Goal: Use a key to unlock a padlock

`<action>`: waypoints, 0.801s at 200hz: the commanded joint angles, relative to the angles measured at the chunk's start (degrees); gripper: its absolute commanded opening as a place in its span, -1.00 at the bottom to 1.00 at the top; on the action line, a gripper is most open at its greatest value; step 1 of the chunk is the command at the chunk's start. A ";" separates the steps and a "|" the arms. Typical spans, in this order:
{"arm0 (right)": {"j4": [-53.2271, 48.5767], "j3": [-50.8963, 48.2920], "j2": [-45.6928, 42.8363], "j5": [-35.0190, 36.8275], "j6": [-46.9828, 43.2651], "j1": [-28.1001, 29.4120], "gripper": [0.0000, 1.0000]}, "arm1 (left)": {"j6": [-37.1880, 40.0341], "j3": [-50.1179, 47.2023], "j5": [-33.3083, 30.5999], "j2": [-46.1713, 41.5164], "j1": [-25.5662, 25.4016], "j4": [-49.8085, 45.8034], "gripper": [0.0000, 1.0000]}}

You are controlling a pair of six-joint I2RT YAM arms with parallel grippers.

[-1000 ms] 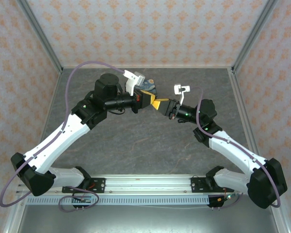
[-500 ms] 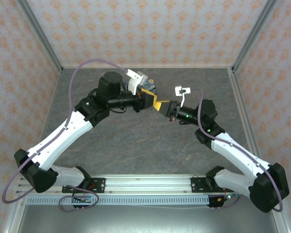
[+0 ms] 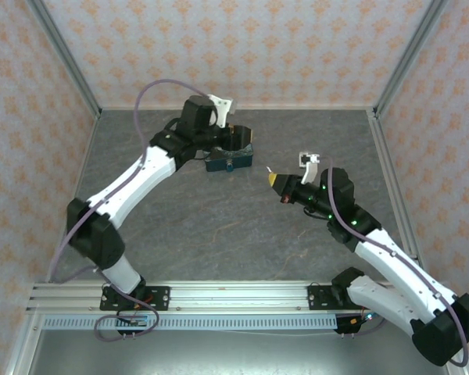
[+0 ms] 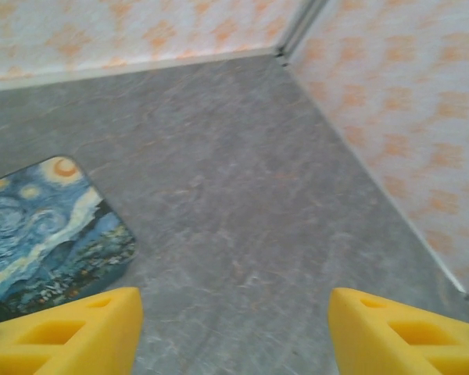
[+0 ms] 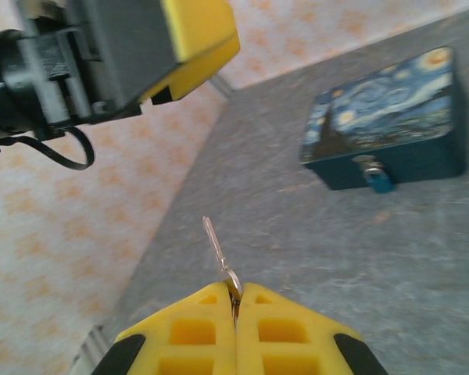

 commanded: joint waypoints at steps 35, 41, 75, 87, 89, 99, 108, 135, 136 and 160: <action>-18.05 2.89 -3.75 15.29 -3.90 0.33 -1.00 | -0.83 14.56 -7.94 18.39 0.35 -7.57 0.29; -18.57 2.79 -4.04 15.70 -3.86 0.30 -1.00 | -0.90 16.04 -7.92 20.19 0.40 -8.05 0.29; -19.13 1.40 -5.05 16.33 -3.32 0.28 -1.00 | -0.59 25.35 -9.22 29.29 0.37 -11.42 0.29; -18.79 0.96 -5.10 16.40 -3.13 0.36 -1.00 | -0.08 29.65 -10.06 32.61 0.37 -13.91 0.29; -18.73 0.92 -5.07 16.35 -3.03 0.30 -1.00 | 0.01 30.34 -10.16 33.17 0.34 -14.27 0.29; -18.03 0.48 -5.03 16.31 -2.75 0.32 -1.00 | 0.21 33.47 -10.22 35.65 0.36 -15.95 0.29; -17.47 0.20 -5.01 16.28 -2.53 0.28 -1.00 | 0.14 35.78 -10.08 37.63 0.37 -17.03 0.29; -16.36 -0.10 -4.88 16.06 -2.29 0.11 -1.00 | -1.06 40.40 -8.39 42.07 0.28 -19.45 0.29; -16.25 -0.13 -4.85 15.97 -2.25 0.11 -1.00 | -1.12 40.41 -8.36 42.10 0.26 -19.44 0.29; -15.39 -0.41 -4.92 15.44 -1.99 -0.31 -1.00 | -2.01 38.12 -8.04 41.83 0.21 -18.41 0.29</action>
